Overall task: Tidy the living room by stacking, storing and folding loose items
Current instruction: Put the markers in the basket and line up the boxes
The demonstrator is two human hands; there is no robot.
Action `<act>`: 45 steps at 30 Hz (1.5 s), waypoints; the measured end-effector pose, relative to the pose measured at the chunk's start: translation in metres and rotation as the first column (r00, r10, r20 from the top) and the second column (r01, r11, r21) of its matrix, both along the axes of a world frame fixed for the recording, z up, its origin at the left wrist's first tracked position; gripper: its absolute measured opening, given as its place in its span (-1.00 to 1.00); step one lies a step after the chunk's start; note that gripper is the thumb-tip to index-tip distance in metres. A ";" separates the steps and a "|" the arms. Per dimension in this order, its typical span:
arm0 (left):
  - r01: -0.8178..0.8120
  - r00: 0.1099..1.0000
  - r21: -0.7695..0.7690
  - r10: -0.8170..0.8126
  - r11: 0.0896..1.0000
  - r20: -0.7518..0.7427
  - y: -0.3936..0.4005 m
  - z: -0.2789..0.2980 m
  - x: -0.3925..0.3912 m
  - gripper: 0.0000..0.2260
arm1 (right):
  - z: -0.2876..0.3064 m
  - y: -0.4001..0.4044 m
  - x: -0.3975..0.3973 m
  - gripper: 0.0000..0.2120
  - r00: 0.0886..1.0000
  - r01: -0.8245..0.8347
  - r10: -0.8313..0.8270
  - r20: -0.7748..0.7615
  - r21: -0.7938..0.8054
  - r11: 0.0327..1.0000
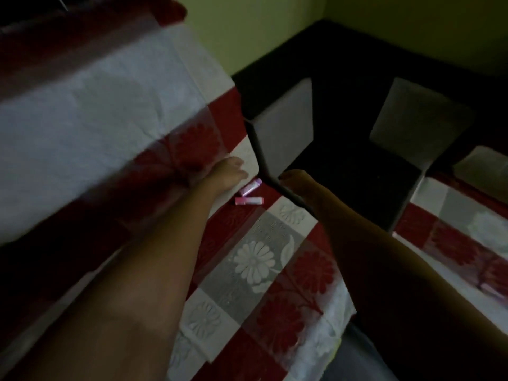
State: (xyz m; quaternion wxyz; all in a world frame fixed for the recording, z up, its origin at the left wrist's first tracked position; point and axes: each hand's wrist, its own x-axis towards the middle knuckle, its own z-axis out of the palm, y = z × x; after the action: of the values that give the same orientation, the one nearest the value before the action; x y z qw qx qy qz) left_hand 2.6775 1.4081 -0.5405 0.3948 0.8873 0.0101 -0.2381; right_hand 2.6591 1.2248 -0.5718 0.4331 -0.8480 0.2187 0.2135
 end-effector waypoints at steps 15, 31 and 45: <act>0.266 0.801 0.530 -0.491 0.805 0.343 -0.016 -0.259 0.038 -0.51 | -0.227 0.032 0.104 -0.46 0.878 -0.420 0.477 -0.020 -0.507 0.752; 0.426 0.874 0.504 -0.486 0.752 -0.013 0.018 -0.178 -0.007 -0.65 | -0.154 0.015 0.038 -0.60 0.782 -0.472 0.621 -0.052 -0.700 0.536; -0.048 0.974 -0.012 0.050 0.999 0.222 0.004 0.150 -0.118 -0.63 | 0.202 0.003 -0.105 -0.60 0.941 -0.298 0.338 0.033 -0.394 0.869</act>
State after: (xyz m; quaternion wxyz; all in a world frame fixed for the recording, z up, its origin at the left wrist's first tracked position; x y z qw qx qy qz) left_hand 2.5590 1.4122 -0.3902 0.4023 0.9065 -0.0130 -0.1276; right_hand 2.5541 1.2277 -0.3696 0.2282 -0.9502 0.0913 0.1917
